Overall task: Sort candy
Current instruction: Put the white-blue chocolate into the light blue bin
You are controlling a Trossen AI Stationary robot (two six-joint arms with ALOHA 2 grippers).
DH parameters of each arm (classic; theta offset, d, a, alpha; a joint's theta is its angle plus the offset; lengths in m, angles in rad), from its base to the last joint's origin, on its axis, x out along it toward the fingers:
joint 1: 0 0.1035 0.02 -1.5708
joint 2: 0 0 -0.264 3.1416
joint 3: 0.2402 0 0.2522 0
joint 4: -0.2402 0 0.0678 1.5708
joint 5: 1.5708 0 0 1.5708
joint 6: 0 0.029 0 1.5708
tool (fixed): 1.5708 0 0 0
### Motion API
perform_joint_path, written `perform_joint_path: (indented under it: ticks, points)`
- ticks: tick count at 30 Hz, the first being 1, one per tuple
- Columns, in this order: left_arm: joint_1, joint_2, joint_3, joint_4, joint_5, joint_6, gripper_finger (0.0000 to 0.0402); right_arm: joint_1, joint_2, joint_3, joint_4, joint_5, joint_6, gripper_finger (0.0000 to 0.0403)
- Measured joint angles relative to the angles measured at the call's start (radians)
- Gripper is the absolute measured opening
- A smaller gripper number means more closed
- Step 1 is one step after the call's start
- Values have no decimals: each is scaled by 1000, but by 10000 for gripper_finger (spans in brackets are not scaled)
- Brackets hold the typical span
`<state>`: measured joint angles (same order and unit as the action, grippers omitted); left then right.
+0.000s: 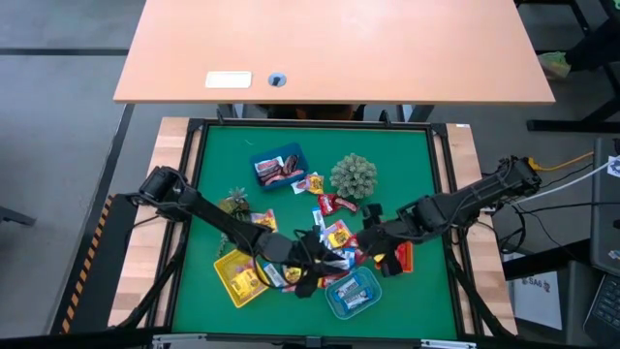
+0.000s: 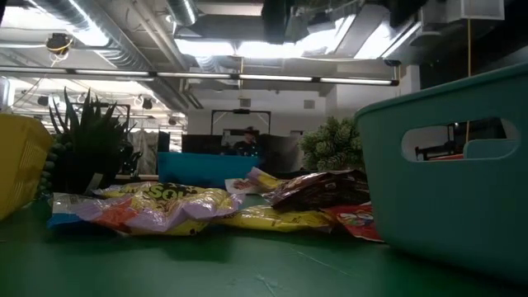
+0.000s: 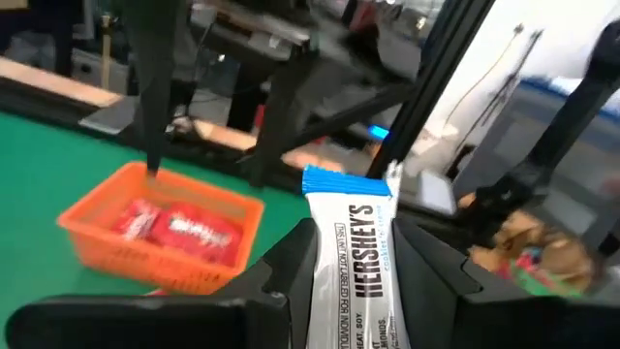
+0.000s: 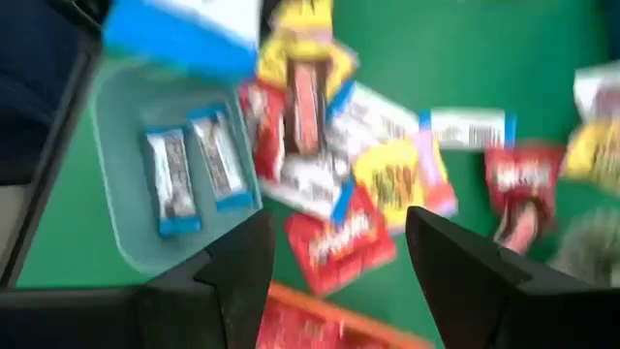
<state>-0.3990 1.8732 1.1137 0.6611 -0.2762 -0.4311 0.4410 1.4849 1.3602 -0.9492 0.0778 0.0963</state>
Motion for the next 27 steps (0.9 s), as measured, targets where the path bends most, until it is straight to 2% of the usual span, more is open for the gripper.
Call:
perform_joint_path:
  ticks: [10, 16, 27]
  points:
    - [6, -2, 4, -87, 62, -167, 105, 123, 0, 0, 145, 114, -239, 232]
    - [27, -2, 4, -86, 58, -165, 105, 173, 0, 0, 206, 203, -327, 232]
    - [51, -2, 3, -18, 87, -169, 105, 174, 16, 1, 300, 228, -434, 232]
